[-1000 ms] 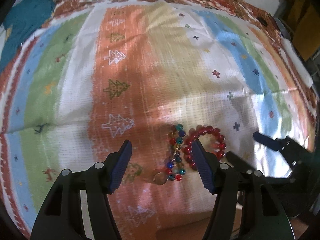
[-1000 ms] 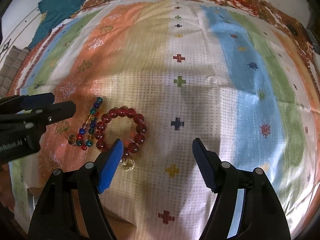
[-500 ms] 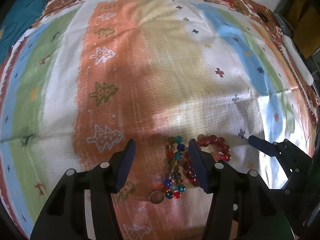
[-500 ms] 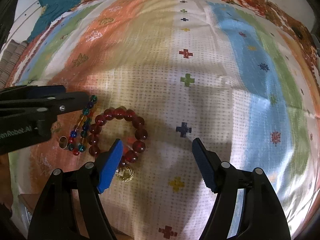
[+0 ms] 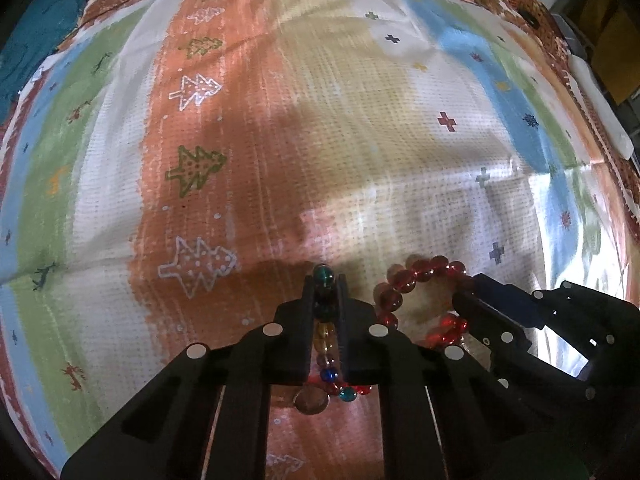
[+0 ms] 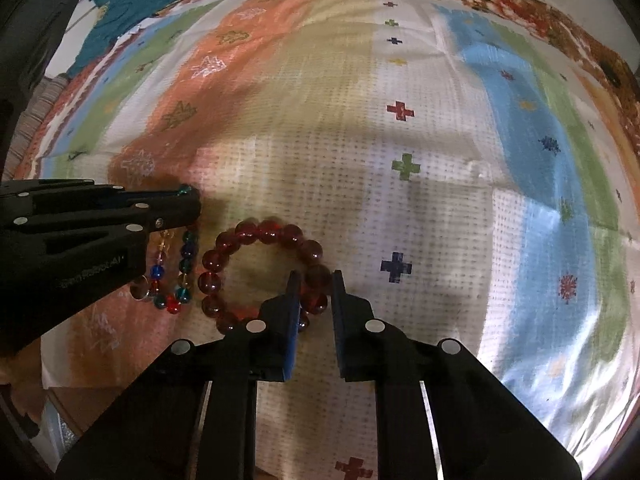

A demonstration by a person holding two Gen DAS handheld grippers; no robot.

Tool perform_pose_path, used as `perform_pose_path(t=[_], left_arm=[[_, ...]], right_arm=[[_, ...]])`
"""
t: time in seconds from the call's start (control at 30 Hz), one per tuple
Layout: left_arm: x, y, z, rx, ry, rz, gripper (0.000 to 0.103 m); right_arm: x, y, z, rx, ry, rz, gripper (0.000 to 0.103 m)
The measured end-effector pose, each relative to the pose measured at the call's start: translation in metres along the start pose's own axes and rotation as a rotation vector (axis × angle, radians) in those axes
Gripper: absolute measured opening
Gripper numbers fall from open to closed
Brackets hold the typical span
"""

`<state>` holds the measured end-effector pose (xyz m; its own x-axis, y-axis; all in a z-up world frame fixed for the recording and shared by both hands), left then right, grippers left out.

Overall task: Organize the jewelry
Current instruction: 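Grasp the multicolour bead strand with left tool while right tool grasps red bead bracelet, then lift and carry both held bracelets over the silver tin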

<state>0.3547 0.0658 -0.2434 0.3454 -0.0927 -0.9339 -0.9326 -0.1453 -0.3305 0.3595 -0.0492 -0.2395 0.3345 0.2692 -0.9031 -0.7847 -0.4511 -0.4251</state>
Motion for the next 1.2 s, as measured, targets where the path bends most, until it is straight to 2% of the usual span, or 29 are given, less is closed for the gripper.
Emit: perform_pose_path(t=[0.23,0.43,0.67,1.2], left_arm=[[-0.021,0.004,0.003,-0.001,-0.023,-0.027,0.009],[-0.038,0.008,0.001,0.000,-0.014,-0.048,0.009],[-0.064,0.007,-0.008,0.019,-0.013,-0.093,0.009],[-0.107,0.012,-0.016,0.042,-0.010,-0.158,0.009]], right_arm=[[-0.017,-0.006,-0.003,0.012,0.006,-0.045,0.014],[-0.035,-0.013,0.003,-0.022,0.034,-0.094,0.014],[-0.061,-0.021,-0.001,0.001,0.034,-0.156,0.014],[-0.091,-0.012,-0.012,0.029,0.059,-0.193,0.014]])
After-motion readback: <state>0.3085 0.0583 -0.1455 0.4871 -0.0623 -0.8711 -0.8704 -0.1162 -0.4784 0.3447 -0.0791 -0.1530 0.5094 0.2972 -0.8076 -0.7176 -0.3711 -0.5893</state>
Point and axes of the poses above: each gripper's, at about its wrist camera, not at the fingertips, and x roughly the way its jaws point, z to its left, y to its underside, the point moved 8 cm from there along x, roughly the way its jaws point, and after that the axes turned 4 degrees about -z, right-handed, at the moved point
